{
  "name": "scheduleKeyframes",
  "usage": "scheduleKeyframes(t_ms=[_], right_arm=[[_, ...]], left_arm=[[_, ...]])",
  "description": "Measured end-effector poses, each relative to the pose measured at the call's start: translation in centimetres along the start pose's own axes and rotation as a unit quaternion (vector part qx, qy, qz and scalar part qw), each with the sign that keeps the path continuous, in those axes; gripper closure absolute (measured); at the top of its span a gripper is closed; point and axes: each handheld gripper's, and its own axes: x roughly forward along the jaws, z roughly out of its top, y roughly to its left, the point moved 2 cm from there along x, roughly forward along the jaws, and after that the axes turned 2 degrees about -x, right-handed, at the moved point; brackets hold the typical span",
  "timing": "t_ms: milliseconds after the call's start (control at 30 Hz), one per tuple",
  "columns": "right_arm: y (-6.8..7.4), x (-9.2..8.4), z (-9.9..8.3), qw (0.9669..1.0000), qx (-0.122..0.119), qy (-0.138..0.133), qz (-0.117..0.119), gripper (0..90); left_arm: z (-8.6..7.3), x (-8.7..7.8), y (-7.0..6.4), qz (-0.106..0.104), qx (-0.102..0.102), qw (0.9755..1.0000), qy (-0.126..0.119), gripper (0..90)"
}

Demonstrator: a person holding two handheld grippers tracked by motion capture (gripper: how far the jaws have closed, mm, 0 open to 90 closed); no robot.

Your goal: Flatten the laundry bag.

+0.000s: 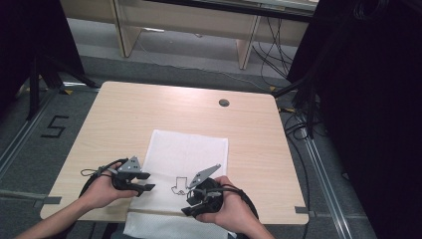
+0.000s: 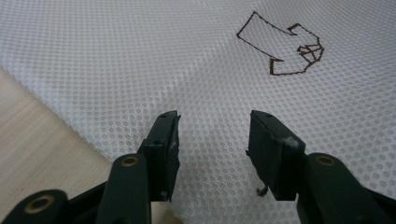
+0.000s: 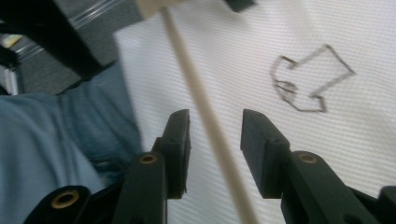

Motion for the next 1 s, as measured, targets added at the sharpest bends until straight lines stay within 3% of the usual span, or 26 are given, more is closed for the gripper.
scheduleKeyframes(t_ms=[133, 167, 200, 233, 267, 367, 467, 533, 567, 733, 800, 833, 867, 933, 1000], right_arm=[[-3.3, 0.7, -1.1, 0.9984, 0.033, 0.021, -0.041, 80.2], [-3.3, 0.7, -1.1, 0.9984, 0.033, 0.021, -0.041, 80.2], [-4.8, 1.0, -1.8, 0.9953, 0.065, 0.039, -0.060, 90.0], [-4.8, 1.0, -1.8, 0.9953, 0.065, 0.039, -0.060, 90.0], [-6.5, 1.4, -2.8, 0.9914, 0.088, 0.053, -0.081, 90.0], [-7.6, 2.1, -3.7, 0.9880, 0.107, 0.068, -0.089, 90.0], [-7.9, 2.6, -4.4, 0.9864, 0.116, 0.072, -0.092, 90.0], [-7.9, 2.8, -4.5, 0.9846, 0.123, 0.081, -0.095, 90.0], [-7.9, 2.9, -4.5, 0.9853, 0.119, 0.077, -0.096, 90.0], [-8.2, 2.9, -4.2, 0.9844, 0.119, 0.077, -0.105, 90.0], [-8.4, 3.0, -4.1, 0.9836, 0.121, 0.077, -0.109, 90.0], [-8.4, 3.0, -4.0, 0.9826, 0.126, 0.078, -0.111, 90.0], [-8.8, 3.0, -3.8, 0.9823, 0.128, 0.077, -0.113, 90.0], [-9.0, 3.0, -3.8, 0.9820, 0.128, 0.076, -0.117, 90.0], [-9.5, 3.0, -3.5, 0.9809, 0.134, 0.073, -0.120, 90.0]], left_arm=[[-0.2, 0.0, -0.1, 0.006, 0.017, 0.9996, 0.022, 63.5], [-0.2, 0.0, -0.1, 0.006, 0.017, 0.9996, 0.022, 67.0], [-0.2, 0.1, -0.3, 0.005, 0.021, 0.9995, 0.024, 70.6], [-0.2, 0.0, -0.4, 0.003, 0.022, 0.9992, 0.032, 70.6], [-0.1, 0.0, -0.6, 0.004, 0.023, 0.9989, 0.041, 76.6], [0.0, 0.0, -0.8, 0.004, 0.026, 0.9984, 0.051, 82.3], [0.0, -0.2, -0.7, 0.001, 0.039, 0.9972, 0.064, 84.9], [0.0, -0.1, -0.8, 0.003, 0.028, 0.9978, 0.060, 85.7], [0.1, -0.4, -0.5, -0.001, 0.045, 0.9955, 0.084, 85.8], [0.2, -0.3, -0.6, 0.003, 0.049, 0.9953, 0.084, 85.7], [0.2, -0.1, -0.6, 0.005, 0.038, 0.9961, 0.079, 85.8], [0.3, 0.1, -0.6, 0.011, 0.025, 0.9976, 0.063, 85.8], [0.4, 0.2, -0.5, 0.013, 0.015, 0.9977, 0.064, 86.0], [0.5, 0.2, -0.3, 0.011, 0.027, 0.9974, 0.065, 86.1], [0.7, 0.5, -0.1, 0.019, 0.012, 0.9978, 0.063, 86.1]])
